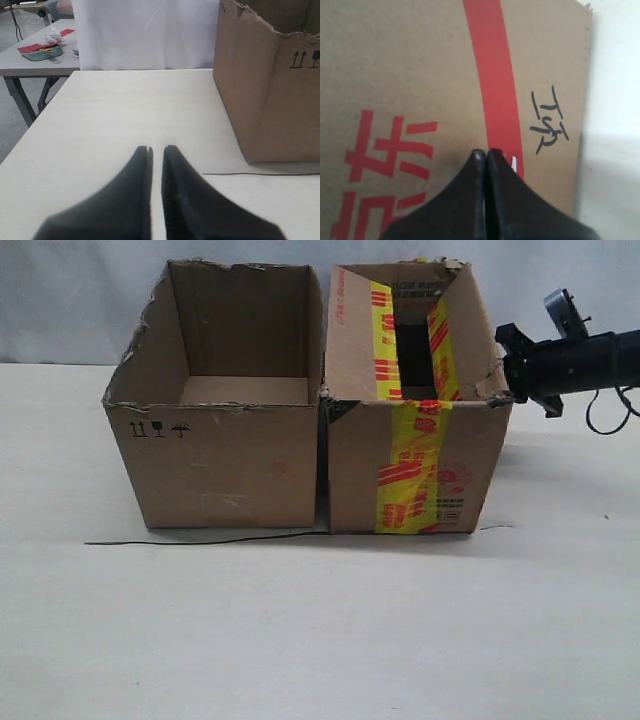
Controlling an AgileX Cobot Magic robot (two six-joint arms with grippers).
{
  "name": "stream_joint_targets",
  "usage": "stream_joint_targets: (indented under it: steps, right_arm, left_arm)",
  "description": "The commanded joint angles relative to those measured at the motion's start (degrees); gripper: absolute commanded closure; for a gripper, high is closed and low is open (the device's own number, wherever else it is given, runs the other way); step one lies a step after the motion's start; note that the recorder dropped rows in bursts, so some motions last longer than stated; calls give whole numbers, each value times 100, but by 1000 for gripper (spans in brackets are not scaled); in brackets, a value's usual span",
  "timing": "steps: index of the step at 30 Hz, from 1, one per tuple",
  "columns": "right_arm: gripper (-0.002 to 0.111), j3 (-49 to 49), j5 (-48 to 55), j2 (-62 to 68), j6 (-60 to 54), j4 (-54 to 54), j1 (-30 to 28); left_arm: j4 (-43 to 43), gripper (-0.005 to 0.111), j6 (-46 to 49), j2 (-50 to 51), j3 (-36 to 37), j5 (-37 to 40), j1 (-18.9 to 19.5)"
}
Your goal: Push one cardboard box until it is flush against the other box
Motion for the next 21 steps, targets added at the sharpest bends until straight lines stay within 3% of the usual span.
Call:
stream_joint_targets:
  steps: [1, 21]
  right_arm:
    - [108, 268, 83, -4, -391, 552, 6]
    - [108, 308, 479, 635, -792, 2102, 6]
  left_arm:
    - [-50, 107, -23, -5, 9, -69, -46]
    - [-50, 107, -23, -5, 9, -69, -46]
